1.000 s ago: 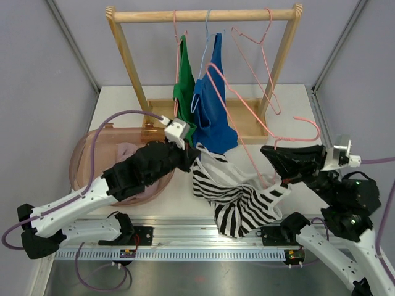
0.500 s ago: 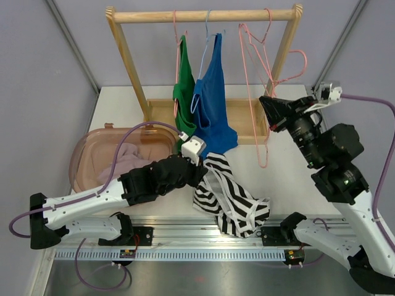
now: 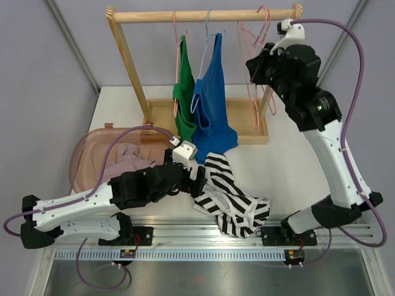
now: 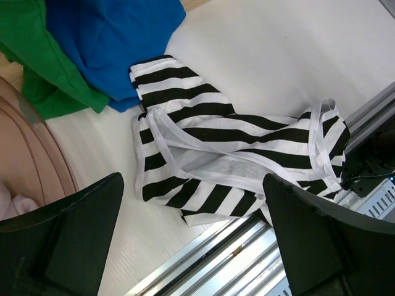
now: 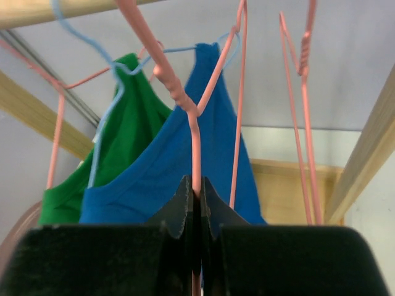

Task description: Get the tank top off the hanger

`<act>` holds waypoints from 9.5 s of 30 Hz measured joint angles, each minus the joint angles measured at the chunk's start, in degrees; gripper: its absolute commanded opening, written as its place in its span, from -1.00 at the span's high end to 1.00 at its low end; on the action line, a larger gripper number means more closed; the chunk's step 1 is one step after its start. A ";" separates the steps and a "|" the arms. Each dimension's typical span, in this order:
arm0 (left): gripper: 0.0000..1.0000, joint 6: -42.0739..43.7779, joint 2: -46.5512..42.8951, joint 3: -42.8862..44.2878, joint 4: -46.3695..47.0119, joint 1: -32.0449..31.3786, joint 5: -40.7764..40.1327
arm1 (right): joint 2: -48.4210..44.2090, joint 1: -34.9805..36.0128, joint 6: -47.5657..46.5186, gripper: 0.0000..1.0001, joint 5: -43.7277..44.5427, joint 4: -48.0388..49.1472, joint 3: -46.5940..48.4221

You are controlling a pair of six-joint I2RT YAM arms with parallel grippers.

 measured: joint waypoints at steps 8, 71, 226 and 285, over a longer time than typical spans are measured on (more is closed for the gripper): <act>-0.98 -1.20 -4.15 0.02 -4.48 -1.22 -2.91 | 14.99 -8.61 -0.11 1.00 -5.09 -6.47 17.70; 1.00 -11.50 11.63 12.50 -20.13 2.49 -13.14 | -38.86 -10.60 0.98 -0.99 -19.10 -9.44 -24.30; 1.00 14.99 10.45 32.30 2.56 9.49 -17.68 | -34.62 5.46 0.46 1.00 -40.54 -23.23 -15.76; -0.98 0.22 -6.82 2.40 -9.94 0.70 -5.09 | 11.47 -3.56 -3.89 1.00 -3.26 -4.44 13.75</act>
